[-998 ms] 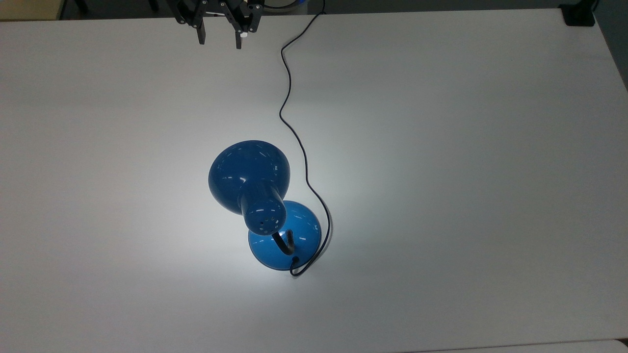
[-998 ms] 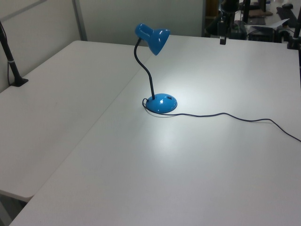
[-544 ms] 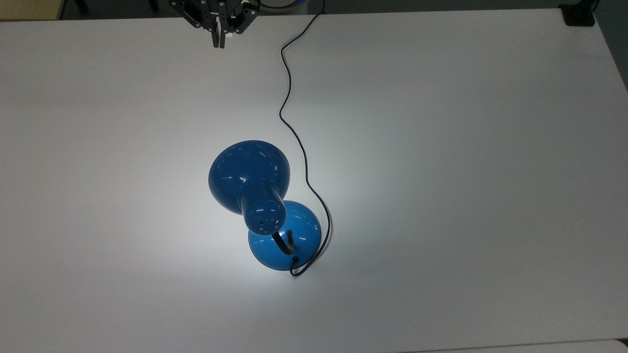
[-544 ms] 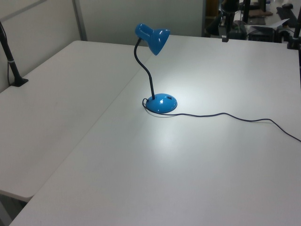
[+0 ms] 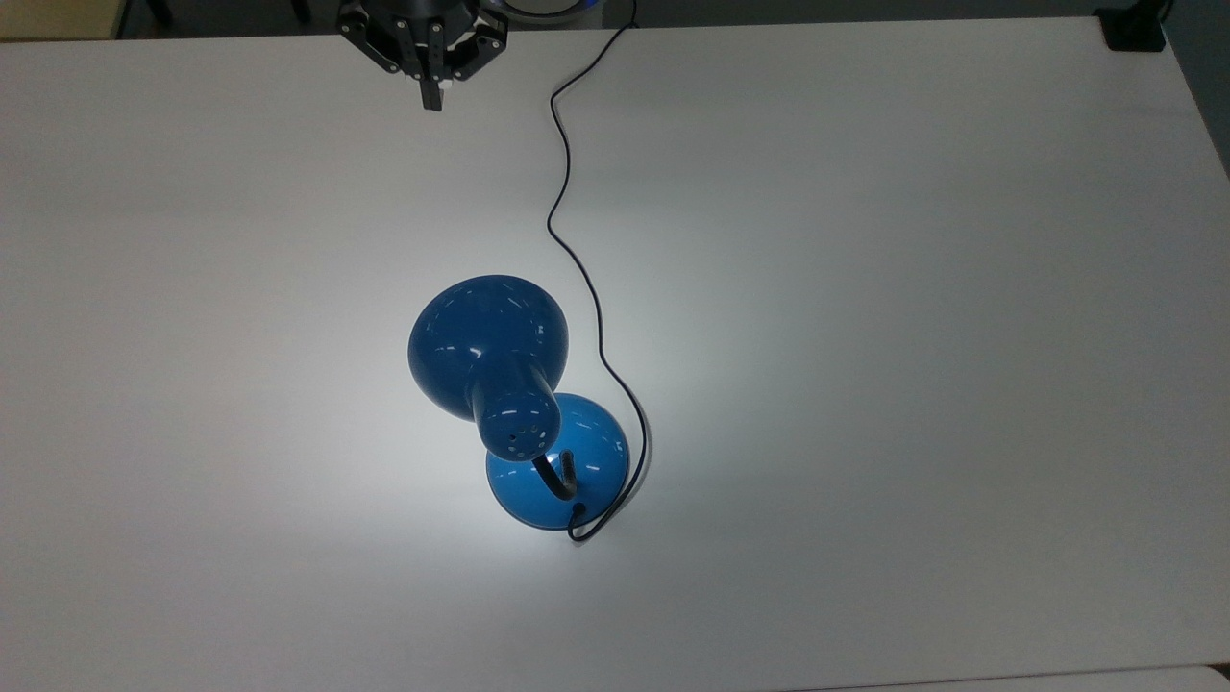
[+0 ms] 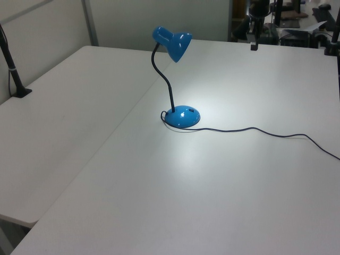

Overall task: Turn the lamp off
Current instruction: 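Move the gripper down toward the switch on the blue lamp base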

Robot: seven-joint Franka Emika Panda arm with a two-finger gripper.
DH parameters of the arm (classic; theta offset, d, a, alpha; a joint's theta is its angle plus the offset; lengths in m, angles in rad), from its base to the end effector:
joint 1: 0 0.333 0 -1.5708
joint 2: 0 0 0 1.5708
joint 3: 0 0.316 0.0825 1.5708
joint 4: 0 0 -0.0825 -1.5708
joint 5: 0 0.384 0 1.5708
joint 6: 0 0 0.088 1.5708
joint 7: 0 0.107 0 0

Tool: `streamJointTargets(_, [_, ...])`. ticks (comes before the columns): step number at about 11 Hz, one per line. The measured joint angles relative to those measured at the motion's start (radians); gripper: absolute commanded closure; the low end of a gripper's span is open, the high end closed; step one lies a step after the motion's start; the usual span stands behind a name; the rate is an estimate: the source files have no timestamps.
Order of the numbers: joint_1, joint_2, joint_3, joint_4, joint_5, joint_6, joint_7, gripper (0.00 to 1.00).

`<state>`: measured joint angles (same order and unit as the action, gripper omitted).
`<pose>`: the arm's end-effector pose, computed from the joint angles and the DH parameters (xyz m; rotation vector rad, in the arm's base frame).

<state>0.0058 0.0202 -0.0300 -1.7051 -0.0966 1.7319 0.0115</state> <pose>0.5694 -0.0225 0.5637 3.0454 -0.0312 0.0091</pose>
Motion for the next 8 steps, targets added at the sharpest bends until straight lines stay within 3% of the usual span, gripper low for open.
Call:
streamJointTargets(3, [0.010, 0.035, 0.010, -0.069, 0.008, 0.165, -0.002, 1.00])
streamJointTargets(8, [0.045, 0.223, 0.030, -0.086, 0.009, 0.486, -0.002, 1.00])
